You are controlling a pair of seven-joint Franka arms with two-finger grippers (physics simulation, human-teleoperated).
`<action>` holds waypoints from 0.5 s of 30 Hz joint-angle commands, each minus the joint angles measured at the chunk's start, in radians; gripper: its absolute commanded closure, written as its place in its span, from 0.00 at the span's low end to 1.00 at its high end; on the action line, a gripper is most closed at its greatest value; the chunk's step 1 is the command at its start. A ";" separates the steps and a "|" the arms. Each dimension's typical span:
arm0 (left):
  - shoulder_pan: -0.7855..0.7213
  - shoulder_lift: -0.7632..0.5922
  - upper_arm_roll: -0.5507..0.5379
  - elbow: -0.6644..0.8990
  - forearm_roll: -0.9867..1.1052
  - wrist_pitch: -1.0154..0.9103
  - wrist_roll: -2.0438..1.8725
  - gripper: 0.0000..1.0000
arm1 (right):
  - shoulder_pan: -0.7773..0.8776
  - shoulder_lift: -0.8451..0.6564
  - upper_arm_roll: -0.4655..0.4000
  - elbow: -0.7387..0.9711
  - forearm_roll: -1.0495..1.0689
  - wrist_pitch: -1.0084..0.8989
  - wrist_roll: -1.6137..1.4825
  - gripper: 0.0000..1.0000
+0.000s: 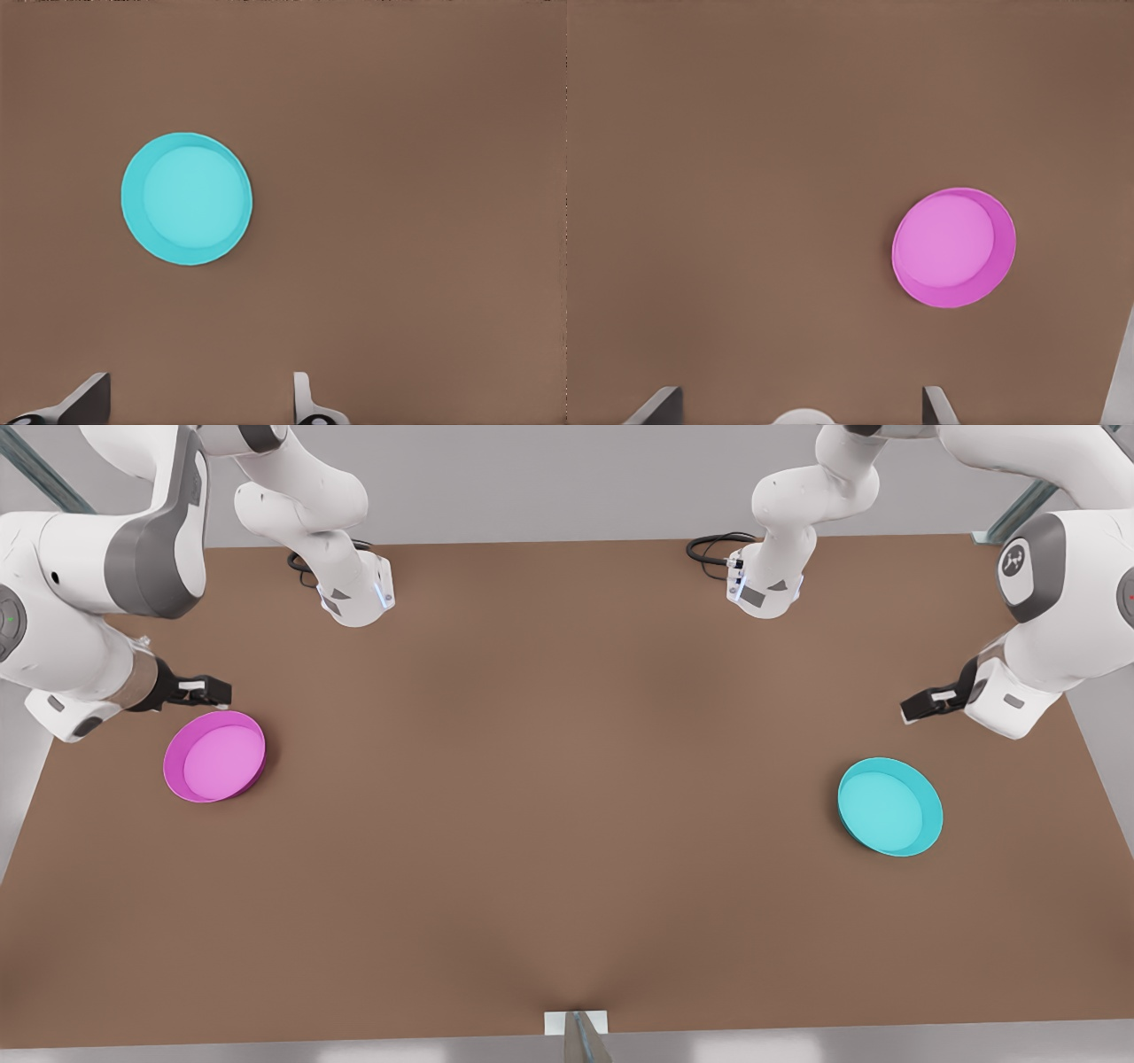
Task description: Flip the blue plate over with the left arm, and stack the pink plate on top of the blue plate with the right arm
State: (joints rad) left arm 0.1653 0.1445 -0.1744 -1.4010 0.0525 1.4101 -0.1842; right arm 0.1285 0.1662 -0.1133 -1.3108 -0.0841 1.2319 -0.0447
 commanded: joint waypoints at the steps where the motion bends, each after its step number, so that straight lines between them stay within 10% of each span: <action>1: -0.003 0.000 0.000 0.001 -0.007 0.026 -0.078 0.00 | 0.000 -0.001 0.000 0.001 0.000 0.014 -0.012 0.00; 5: 0.016 0.064 0.110 -0.183 -0.056 0.322 -0.158 0.00 | 0.000 0.010 0.000 0.001 0.000 0.015 -0.012 0.00; 11: 0.154 0.279 0.377 -0.362 -0.427 0.662 0.931 0.00 | 0.000 0.019 0.000 0.002 0.000 0.015 -0.012 0.00; 15: 0.183 0.340 0.398 -0.362 -0.430 0.612 0.973 0.00 | -0.003 0.021 0.000 0.001 0.003 0.012 -0.014 0.00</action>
State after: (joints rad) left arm 0.3469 0.4792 0.2204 -1.7613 -0.3385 1.9293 0.1530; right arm 0.1260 0.1881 -0.1135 -1.3100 -0.0828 1.2453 -0.0521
